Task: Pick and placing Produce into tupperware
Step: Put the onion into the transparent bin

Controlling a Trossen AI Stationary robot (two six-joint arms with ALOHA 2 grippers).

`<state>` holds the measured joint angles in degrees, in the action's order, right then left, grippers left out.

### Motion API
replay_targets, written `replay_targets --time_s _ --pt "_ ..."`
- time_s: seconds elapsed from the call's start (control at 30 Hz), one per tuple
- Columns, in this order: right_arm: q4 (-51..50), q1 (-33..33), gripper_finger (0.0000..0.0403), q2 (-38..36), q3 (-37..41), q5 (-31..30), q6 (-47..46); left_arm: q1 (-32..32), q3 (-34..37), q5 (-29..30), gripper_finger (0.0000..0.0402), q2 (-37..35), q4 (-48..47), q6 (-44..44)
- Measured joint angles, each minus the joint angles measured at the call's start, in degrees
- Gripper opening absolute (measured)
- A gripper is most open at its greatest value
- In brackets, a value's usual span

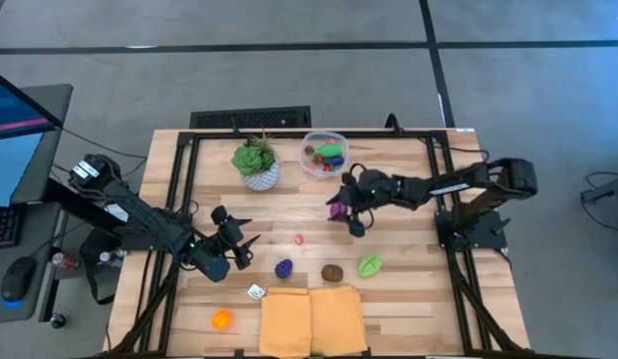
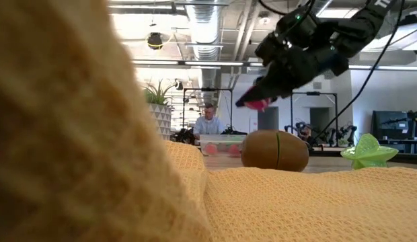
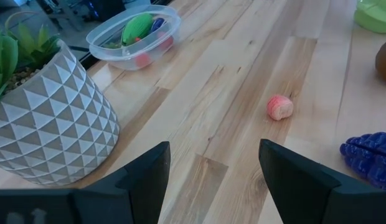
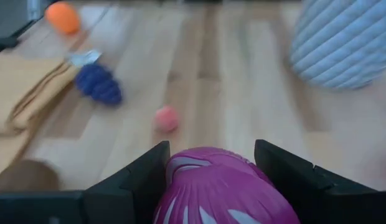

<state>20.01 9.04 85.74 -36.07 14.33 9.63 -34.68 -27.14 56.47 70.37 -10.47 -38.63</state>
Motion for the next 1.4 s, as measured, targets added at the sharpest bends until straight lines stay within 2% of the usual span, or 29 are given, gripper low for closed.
replay_targets --time_s 0.27,0.5,1.0,1.4 --pt "0.22 4.23 0.0251 -5.54 -0.09 -5.01 5.06 0.00 0.00 0.11 0.0238 0.00 0.06 0.00" --pt "4.70 9.04 0.0251 -5.49 -0.18 -8.40 6.94 0.00 0.00 0.22 0.0238 0.00 0.08 0.09" --pt "24.39 14.77 0.0251 8.77 -0.35 -8.40 6.81 0.00 0.00 0.33 0.0238 0.00 0.08 0.15" --pt "25.89 18.53 0.0251 20.22 -7.47 -8.40 3.25 -0.02 0.00 0.33 0.0238 0.00 0.04 0.48"
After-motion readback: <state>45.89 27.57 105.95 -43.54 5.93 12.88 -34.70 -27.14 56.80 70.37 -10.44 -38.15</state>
